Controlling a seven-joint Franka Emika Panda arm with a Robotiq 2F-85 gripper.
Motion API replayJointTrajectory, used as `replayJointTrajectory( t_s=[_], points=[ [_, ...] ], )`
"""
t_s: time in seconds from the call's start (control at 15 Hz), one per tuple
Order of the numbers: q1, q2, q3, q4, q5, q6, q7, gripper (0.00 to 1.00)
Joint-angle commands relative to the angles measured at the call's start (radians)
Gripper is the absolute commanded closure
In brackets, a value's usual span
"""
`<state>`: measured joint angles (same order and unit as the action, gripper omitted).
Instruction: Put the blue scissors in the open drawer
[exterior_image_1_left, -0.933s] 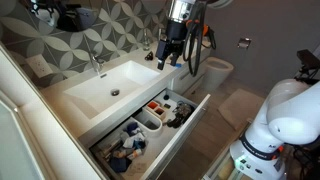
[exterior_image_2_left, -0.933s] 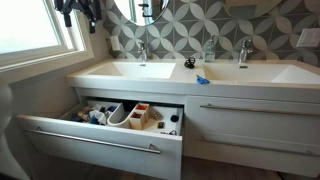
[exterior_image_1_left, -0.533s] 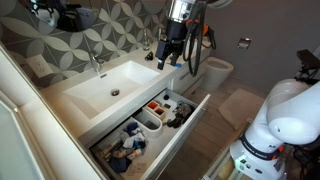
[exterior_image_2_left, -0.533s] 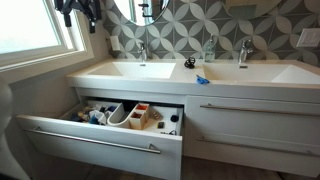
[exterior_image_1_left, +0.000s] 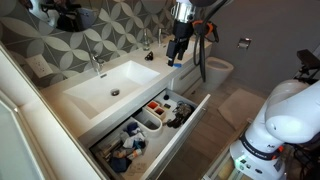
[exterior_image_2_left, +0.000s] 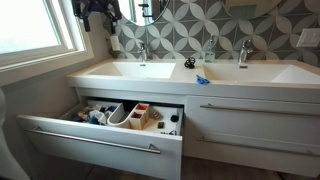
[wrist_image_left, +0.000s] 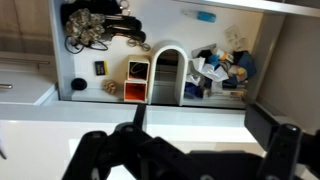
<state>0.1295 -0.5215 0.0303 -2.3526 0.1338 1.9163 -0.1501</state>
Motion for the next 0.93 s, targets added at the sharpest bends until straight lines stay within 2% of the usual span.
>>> replayJointTrajectory(
  t_s=[0.0,0.4,0.67,0.73,0.87],
  points=[
    [-0.033,0.04,-0.066,0.027,-0.115,0.017,-0.207,0.0],
    [-0.071,0.173,-0.184,0.055,-0.199,0.19,-0.478,0.0],
    [-0.125,0.299,-0.216,0.084,-0.215,0.298,-0.51,0.0],
    [-0.119,0.225,-0.197,0.039,-0.191,0.267,-0.503,0.0],
    [-0.138,0.277,-0.202,0.056,-0.192,0.293,-0.507,0.0]
  ],
)
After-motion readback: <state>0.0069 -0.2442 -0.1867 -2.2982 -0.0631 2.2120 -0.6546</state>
